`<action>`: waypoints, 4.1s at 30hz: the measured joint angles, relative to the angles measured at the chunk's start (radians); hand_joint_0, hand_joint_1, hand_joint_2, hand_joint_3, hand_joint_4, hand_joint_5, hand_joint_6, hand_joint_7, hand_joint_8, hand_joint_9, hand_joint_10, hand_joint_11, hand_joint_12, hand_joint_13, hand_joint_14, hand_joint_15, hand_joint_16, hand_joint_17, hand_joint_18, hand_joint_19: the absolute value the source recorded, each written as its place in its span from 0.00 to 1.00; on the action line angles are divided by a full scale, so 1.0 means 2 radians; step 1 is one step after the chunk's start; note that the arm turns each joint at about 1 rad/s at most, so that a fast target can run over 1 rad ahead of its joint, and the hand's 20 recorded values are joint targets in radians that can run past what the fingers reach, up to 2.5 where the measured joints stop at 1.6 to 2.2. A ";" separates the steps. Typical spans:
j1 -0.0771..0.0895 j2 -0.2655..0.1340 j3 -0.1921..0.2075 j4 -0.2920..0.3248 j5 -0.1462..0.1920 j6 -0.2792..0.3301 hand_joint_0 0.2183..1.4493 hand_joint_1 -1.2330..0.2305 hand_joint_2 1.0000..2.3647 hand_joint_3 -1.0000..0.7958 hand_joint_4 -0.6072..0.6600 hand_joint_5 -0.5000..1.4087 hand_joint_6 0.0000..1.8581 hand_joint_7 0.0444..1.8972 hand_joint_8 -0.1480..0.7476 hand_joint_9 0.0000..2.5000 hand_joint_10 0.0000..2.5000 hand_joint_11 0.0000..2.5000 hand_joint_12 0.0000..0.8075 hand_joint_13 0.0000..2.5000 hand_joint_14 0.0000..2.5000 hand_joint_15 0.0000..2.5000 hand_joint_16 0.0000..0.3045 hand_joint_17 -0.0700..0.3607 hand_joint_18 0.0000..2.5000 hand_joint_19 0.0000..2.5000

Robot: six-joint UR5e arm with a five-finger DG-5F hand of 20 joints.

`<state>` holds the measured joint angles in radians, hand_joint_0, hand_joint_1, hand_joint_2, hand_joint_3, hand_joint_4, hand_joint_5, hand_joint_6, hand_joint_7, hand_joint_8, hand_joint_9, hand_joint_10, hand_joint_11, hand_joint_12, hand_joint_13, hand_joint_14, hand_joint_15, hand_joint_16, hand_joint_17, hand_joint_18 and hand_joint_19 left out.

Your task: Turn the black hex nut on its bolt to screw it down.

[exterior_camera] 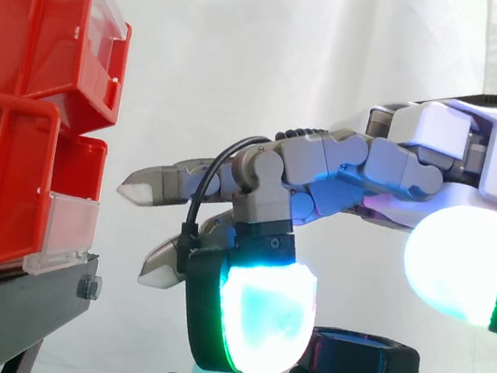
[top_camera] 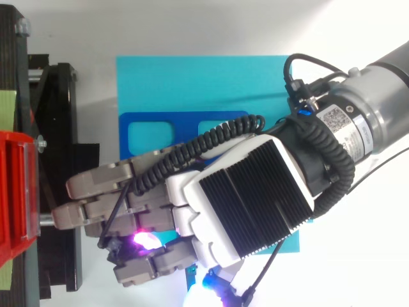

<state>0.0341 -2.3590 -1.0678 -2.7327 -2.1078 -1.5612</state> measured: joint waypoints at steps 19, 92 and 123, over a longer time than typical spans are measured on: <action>-0.006 0.000 0.000 -0.005 -0.014 -0.016 0.24 0.72 0.00 0.28 0.67 0.22 0.30 0.74 0.51 0.26 0.00 0.08 0.41 0.13 0.00 0.01 0.14 0.39 0.06 0.09; -0.046 0.000 -0.009 0.012 -0.055 -0.036 0.24 0.73 0.00 0.28 0.66 0.22 0.30 0.75 0.51 0.26 0.00 0.08 0.41 0.13 0.00 0.01 0.14 0.38 0.05 0.09; -0.068 0.000 -0.009 0.032 -0.084 -0.034 0.24 0.73 0.00 0.28 0.66 0.22 0.29 0.76 0.51 0.26 0.00 0.08 0.40 0.14 0.00 0.02 0.14 0.38 0.05 0.09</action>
<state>-0.1020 -2.3593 -1.0853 -2.6679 -2.2760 -1.6293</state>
